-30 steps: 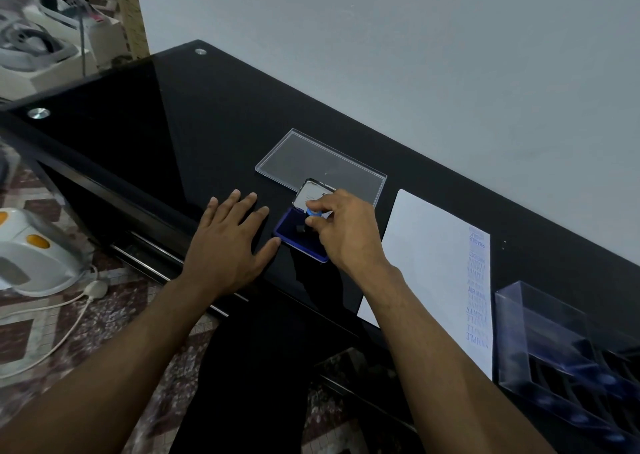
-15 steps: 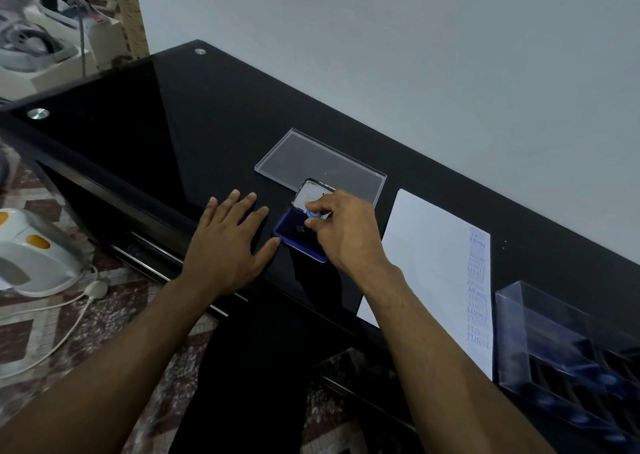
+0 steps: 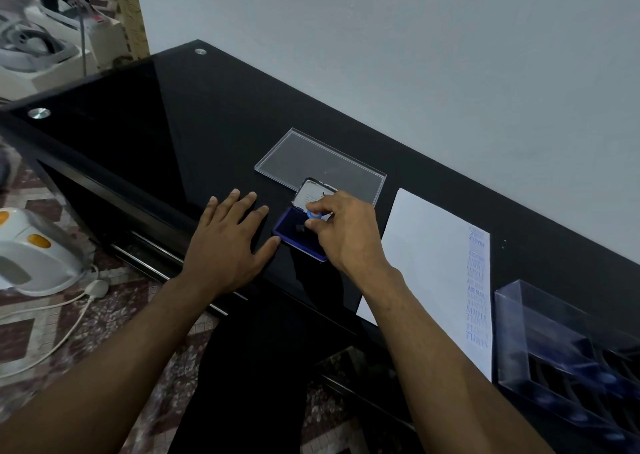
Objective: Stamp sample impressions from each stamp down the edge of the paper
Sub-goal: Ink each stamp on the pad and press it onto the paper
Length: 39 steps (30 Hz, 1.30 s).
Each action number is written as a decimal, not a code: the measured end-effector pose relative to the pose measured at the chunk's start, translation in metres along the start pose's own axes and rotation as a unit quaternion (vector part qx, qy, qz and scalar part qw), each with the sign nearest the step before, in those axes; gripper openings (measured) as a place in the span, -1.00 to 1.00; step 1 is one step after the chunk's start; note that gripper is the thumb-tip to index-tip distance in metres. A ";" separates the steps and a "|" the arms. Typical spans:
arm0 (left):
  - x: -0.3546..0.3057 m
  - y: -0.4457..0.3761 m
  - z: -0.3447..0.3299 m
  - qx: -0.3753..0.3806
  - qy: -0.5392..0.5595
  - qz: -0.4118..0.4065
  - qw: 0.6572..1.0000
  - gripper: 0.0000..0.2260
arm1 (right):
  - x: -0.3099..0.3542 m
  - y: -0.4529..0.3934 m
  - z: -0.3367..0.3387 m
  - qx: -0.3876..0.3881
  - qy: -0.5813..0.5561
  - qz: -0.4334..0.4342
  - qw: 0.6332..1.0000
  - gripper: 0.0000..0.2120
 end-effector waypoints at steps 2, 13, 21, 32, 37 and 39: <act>0.000 0.001 0.001 0.001 0.001 0.000 1.000 -0.35 | 0.000 0.001 0.000 -0.007 0.001 0.010 1.000 -0.74; -0.011 -0.004 0.012 0.014 0.063 -0.002 0.998 -0.29 | -0.028 0.016 0.017 -0.109 -0.101 0.016 0.989 -0.69; -0.086 -0.012 0.026 0.019 0.090 -0.071 0.993 -0.33 | -0.076 0.068 0.071 -0.175 -0.119 -0.022 0.977 -0.73; -0.219 0.014 0.006 0.066 0.125 -0.200 0.969 -0.35 | -0.159 0.151 0.139 -0.231 -0.108 -0.111 0.960 -0.73; -0.263 0.020 -0.001 0.077 0.133 -0.234 0.960 -0.35 | -0.181 0.178 0.157 -0.250 -0.098 -0.124 0.955 -0.79; -0.274 0.020 -0.004 0.080 0.132 -0.242 0.958 -0.35 | -0.184 0.184 0.160 -0.247 -0.085 -0.124 0.957 -0.78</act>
Point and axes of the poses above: each hand's wrist, its own y-axis away from the middle knuckle, its own z-axis out of the back of the hand, x = y × z, the point moved 9 cm from there along -y, towards the middle knuckle, and after that the axes turned 4 degrees about -y, right-handed, at the moved point
